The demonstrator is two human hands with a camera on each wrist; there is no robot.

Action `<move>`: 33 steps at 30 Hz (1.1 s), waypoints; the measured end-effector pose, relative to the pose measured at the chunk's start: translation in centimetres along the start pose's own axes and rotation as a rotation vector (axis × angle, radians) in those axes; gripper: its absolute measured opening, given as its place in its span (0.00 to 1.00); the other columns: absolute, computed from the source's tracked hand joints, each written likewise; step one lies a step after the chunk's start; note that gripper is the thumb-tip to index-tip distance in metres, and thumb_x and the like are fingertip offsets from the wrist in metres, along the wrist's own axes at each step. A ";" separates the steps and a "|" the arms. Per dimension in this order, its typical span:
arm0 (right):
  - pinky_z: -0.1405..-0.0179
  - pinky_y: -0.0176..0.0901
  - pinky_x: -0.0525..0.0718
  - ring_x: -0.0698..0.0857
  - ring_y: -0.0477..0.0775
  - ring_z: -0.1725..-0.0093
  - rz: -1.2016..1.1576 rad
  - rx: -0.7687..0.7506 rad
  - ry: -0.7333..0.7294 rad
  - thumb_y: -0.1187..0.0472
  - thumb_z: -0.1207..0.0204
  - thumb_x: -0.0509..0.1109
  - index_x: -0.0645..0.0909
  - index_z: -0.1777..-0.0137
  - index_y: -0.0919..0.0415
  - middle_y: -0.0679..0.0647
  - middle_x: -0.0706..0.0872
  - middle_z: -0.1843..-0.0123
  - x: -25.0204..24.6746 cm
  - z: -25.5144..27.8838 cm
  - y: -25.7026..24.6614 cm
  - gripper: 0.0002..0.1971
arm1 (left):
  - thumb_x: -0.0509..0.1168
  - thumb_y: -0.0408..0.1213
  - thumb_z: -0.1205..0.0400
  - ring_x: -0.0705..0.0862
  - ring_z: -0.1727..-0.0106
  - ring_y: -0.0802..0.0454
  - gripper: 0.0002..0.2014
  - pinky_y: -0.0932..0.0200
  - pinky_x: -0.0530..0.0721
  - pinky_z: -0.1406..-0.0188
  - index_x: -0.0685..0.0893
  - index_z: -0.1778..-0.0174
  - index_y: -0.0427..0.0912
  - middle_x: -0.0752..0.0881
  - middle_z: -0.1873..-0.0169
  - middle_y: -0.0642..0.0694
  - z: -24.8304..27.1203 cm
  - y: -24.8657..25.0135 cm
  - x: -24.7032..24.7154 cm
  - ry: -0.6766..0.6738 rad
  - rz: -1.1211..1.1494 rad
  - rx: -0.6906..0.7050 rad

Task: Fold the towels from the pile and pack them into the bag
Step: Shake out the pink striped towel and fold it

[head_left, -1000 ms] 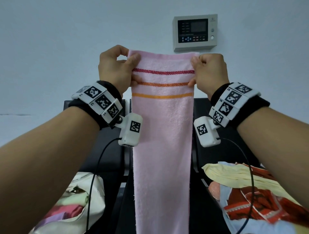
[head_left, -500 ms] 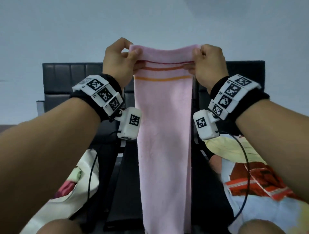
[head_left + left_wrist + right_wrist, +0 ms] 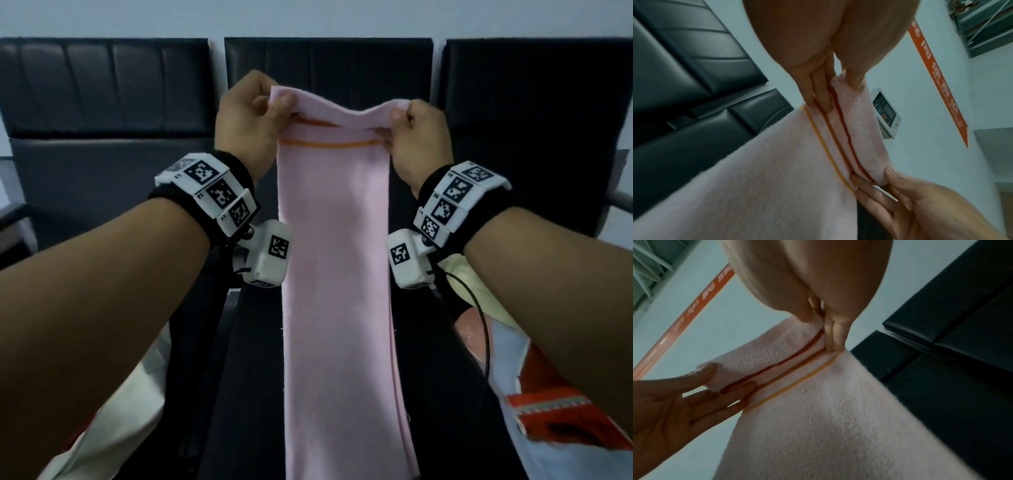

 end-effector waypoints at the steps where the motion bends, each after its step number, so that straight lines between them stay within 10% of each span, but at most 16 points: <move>1: 0.46 0.60 0.89 0.89 0.55 0.48 0.019 0.001 -0.006 0.51 0.15 0.58 0.83 0.44 0.61 0.53 0.89 0.48 0.7 -0.2 0.4 0.17 | 0.68 0.48 0.21 0.88 0.57 0.33 0.10 0.33 0.88 0.54 0.77 0.61 0.48 0.88 0.60 0.31 -0.5 -1.2 0.4 -0.001 0.003 -0.013; 7: 0.45 0.57 0.87 0.87 0.56 0.48 0.059 -0.023 -0.013 0.56 0.12 0.59 0.83 0.44 0.64 0.56 0.89 0.48 4.9 -3.9 5.1 0.14 | 0.68 0.43 0.19 0.82 0.60 0.52 0.09 0.50 0.83 0.56 0.76 0.63 0.50 0.86 0.63 0.44 -2.3 -8.9 3.0 -0.019 0.036 -0.092; 16: 0.47 0.59 0.88 0.88 0.58 0.51 0.077 0.095 -0.109 0.57 0.15 0.61 0.85 0.48 0.66 0.59 0.89 0.52 10.7 -4.8 14.3 0.14 | 0.69 0.46 0.21 0.80 0.64 0.52 0.08 0.53 0.78 0.62 0.79 0.64 0.53 0.86 0.64 0.43 -1.1 -19.7 5.7 -0.078 -0.009 -0.257; 30: 0.52 0.66 0.87 0.88 0.64 0.60 0.059 0.366 -0.248 0.47 0.35 0.66 0.85 0.58 0.63 0.62 0.89 0.62 6.2 10.0 21.9 0.18 | 0.76 0.41 0.23 0.75 0.72 0.58 0.12 0.57 0.73 0.64 0.82 0.69 0.50 0.81 0.75 0.58 14.9 -21.6 6.5 -0.322 -0.166 -0.567; 33: 0.51 0.63 0.88 0.87 0.64 0.59 0.094 0.398 -0.289 0.50 0.32 0.69 0.86 0.58 0.63 0.61 0.89 0.62 4.9 14.1 22.2 0.15 | 0.72 0.44 0.30 0.81 0.65 0.52 0.05 0.51 0.82 0.57 0.83 0.68 0.50 0.89 0.68 0.47 18.5 -20.2 6.0 -0.377 -0.210 -0.622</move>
Point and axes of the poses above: each hand's wrist, its own z-axis away from the middle knuckle, its own x-axis out of the palm, y = z × x, the point moved 6 cm from there along -z, towards the middle knuckle
